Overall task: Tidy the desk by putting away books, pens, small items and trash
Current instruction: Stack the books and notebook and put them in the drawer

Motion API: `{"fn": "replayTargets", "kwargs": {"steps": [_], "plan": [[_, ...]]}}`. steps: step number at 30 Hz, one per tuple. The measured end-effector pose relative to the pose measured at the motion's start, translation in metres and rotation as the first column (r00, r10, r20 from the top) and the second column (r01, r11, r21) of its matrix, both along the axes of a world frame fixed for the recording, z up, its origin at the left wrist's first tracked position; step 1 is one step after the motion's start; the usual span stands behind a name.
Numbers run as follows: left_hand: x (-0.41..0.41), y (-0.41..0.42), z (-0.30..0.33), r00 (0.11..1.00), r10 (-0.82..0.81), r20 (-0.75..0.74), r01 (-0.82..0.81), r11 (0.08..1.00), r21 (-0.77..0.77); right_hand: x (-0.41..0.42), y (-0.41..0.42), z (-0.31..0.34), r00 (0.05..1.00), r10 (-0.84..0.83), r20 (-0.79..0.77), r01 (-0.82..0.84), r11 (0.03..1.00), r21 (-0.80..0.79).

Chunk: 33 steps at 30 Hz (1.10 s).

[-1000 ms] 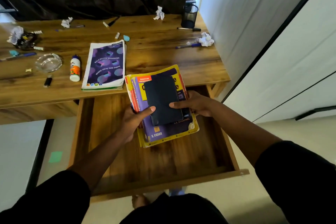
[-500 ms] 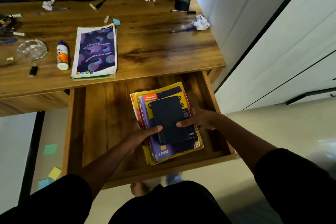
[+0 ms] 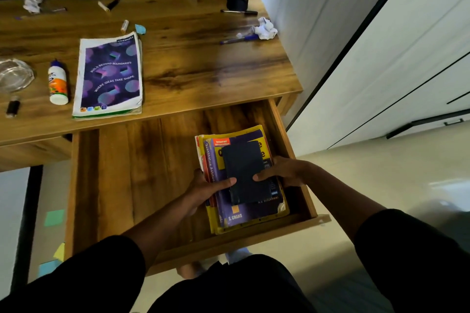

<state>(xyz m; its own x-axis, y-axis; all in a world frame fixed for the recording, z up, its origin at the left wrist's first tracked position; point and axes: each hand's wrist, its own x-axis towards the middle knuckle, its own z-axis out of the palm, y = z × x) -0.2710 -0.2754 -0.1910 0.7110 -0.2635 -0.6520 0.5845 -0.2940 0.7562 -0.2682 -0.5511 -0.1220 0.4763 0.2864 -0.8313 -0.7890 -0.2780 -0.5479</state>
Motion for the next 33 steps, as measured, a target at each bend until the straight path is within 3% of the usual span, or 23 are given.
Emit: {"fn": "replayTargets", "kwargs": {"steps": [9, 13, 17, 20, 26, 33], "plan": [[0.014, 0.002, 0.030, 0.981, -0.130, -0.141, 0.137, 0.989, 0.047, 0.016, 0.000, 0.005, 0.990, 0.043, -0.131, -0.051, 0.997, -0.061], [0.016, 0.002, 0.031, 0.992, -0.089, -0.090, 0.102, 0.984, 0.145, 0.022, 0.004, 0.010, 0.991, 0.104, -0.079, -0.117, 0.977, -0.180], [0.018, 0.007, 0.027, 0.994, -0.108, -0.029, 0.112, 0.958, 0.264, 0.028, 0.014, 0.023, 0.934, 0.356, 0.033, -0.318, 0.867, -0.383], [0.019, 0.004, 0.034, 0.986, -0.166, -0.004, 0.156, 0.916, 0.370, 0.034, 0.020, 0.026, 0.878, 0.471, 0.081, -0.372, 0.779, -0.504], [0.009, -0.007, 0.045, 0.997, -0.041, -0.059, 0.058, 0.947, 0.317, 0.039, 0.021, 0.026, 0.965, 0.248, -0.085, -0.262, 0.915, -0.307], [0.010, -0.008, 0.046, 0.994, 0.011, -0.113, 0.012, 0.979, 0.203, 0.040, 0.022, 0.024, 0.967, 0.234, -0.098, -0.253, 0.922, -0.294]]}}
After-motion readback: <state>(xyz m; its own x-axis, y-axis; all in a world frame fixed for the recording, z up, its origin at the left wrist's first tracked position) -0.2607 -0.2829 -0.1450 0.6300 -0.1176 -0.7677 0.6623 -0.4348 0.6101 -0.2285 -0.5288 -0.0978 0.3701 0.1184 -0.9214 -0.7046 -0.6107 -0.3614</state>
